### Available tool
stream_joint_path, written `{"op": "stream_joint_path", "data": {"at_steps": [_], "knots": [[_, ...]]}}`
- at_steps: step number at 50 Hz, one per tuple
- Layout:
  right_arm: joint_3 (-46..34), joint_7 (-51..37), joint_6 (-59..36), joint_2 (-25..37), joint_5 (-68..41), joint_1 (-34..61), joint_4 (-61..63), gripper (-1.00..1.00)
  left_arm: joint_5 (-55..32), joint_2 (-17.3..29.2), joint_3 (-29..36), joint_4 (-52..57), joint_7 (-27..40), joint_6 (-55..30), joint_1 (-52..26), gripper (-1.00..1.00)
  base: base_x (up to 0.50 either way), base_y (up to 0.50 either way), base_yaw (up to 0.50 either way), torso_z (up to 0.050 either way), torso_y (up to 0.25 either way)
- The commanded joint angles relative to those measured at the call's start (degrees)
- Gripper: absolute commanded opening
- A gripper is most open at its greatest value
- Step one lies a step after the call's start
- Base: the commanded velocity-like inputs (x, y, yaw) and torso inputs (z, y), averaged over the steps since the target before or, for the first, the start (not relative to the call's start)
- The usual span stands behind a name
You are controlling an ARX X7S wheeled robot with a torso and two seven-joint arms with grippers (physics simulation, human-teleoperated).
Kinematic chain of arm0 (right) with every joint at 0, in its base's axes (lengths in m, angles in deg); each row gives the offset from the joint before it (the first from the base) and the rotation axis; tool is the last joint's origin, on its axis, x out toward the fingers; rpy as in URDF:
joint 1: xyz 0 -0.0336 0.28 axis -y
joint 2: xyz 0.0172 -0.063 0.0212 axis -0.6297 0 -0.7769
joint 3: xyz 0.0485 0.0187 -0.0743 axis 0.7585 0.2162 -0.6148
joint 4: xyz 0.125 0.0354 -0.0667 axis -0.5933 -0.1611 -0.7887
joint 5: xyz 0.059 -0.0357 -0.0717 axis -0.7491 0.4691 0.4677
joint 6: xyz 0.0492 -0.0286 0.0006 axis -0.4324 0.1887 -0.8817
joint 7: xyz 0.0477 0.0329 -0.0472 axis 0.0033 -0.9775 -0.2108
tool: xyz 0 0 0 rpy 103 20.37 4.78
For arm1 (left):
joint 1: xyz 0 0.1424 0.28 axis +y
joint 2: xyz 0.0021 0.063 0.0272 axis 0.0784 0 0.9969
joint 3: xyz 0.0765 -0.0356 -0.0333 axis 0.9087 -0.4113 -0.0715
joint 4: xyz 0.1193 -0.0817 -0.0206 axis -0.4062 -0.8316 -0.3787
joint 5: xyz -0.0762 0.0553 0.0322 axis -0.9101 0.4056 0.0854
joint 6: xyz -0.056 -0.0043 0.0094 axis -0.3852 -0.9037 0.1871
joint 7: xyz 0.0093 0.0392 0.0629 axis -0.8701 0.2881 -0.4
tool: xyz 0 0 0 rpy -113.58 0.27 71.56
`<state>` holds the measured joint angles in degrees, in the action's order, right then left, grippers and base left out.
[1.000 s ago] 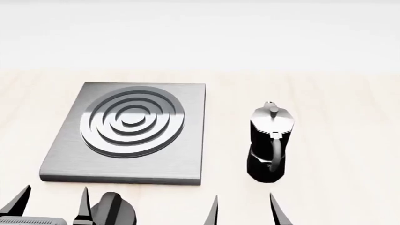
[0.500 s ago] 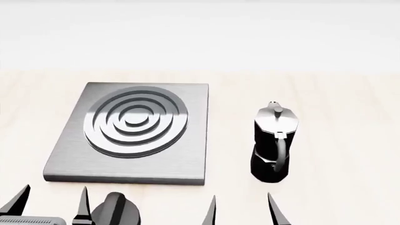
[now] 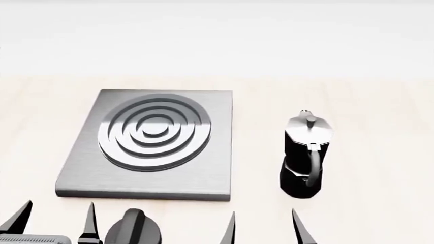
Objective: Put the moka pot on the stove.
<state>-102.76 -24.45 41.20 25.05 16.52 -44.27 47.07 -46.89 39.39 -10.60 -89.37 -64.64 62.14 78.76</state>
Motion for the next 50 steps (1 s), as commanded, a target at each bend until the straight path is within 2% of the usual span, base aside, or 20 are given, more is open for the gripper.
{"op": "stream_joint_path", "data": {"at_steps": [1,50], "knots": [[-0.28,-0.37,-0.22,0.25,0.0,0.04,0.37,1.0,-0.19,0.23,0.2,0.22,0.27,-0.06,0.04,1.0,0.0,0.08,0.0,0.0,0.0],[-1.6,-1.79,-0.38,1.09,-0.02,0.43,0.45,1.0,-0.86,0.97,1.01,-0.03,1.03,0.21,-0.31,1.0,0.0,0.11,0.0,0.0,0.0]]}}
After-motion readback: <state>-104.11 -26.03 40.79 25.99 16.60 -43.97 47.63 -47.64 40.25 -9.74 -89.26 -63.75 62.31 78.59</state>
